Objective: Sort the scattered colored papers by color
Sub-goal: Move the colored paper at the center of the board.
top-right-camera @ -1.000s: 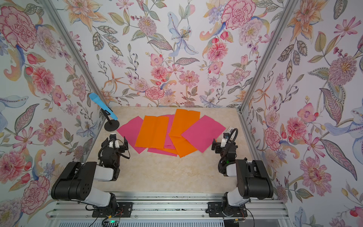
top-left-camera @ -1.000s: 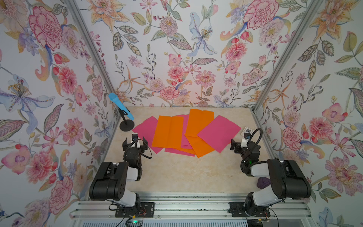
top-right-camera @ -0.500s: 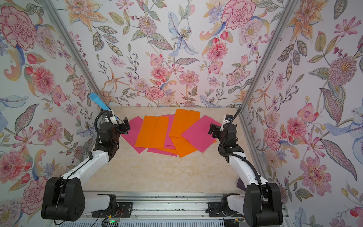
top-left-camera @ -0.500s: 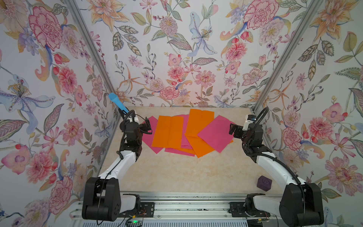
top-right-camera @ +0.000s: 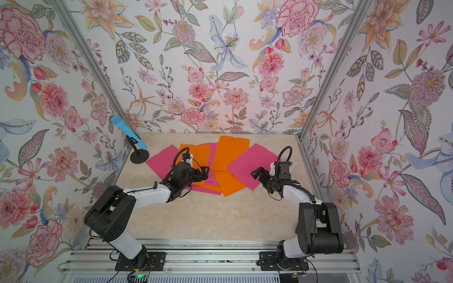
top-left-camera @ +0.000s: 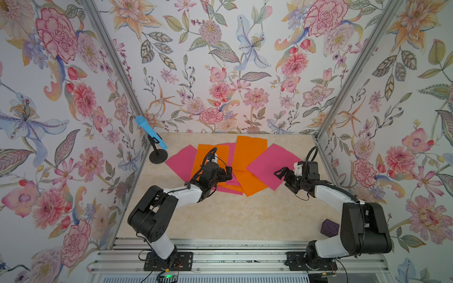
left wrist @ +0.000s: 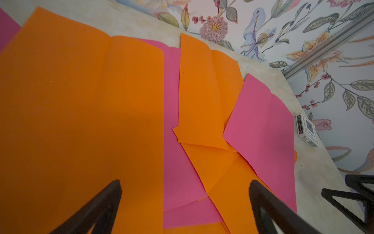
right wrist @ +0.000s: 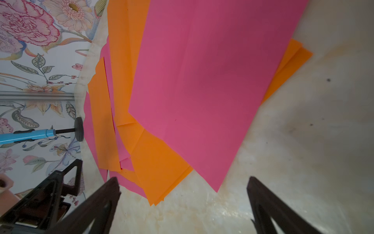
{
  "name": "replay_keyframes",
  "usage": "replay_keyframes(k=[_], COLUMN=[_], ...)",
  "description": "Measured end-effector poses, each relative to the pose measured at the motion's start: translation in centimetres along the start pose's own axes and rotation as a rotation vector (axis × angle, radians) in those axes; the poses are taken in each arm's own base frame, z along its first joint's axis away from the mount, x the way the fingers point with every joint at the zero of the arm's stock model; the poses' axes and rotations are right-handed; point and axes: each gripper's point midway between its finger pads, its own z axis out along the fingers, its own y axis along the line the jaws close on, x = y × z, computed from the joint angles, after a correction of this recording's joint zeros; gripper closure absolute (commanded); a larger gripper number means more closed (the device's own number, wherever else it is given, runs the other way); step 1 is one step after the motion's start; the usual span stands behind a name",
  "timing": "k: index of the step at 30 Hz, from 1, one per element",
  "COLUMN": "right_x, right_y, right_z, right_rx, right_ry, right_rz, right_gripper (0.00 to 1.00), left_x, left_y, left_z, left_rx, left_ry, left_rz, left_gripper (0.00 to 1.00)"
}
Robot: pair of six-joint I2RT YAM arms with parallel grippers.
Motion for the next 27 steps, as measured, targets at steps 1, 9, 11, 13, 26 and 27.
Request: replay_keyframes(k=[1, 9, 11, 13, 26, 27], right_x=[0.1, 1.9, 1.9, 1.7, 0.6, 0.5], right_y=[-0.4, -3.3, -3.1, -2.9, -1.7, -1.7], right_z=[0.1, 1.2, 1.4, 1.7, 3.2, 3.2], right_rx=[0.003, 0.034, 0.02, 0.001, -0.075, -0.079], right_ry=[0.009, 0.082, 0.084, 0.086, 0.086, 0.086], right_rz=[0.021, 0.133, 0.136, 0.136, 0.121, 0.12], right_gripper=[0.0, 0.0, 0.0, 0.0, 0.0, 0.0], left_x=[1.1, 4.0, 4.4, 4.7, 3.7, 3.4], left_y=[-0.3, 0.6, 0.8, 1.2, 1.7, 1.5], left_z=[0.9, 3.1, 3.1, 3.2, 0.7, 0.3], left_rx=[0.004, -0.051, -0.065, -0.083, -0.158, -0.158], left_ry=[0.029, 0.132, 0.148, 0.165, 0.171, 0.169], left_rz=[-0.007, -0.051, -0.056, -0.061, -0.085, -0.084], left_gripper=[0.0, 0.0, 0.0, 0.0, 0.0, 0.0])
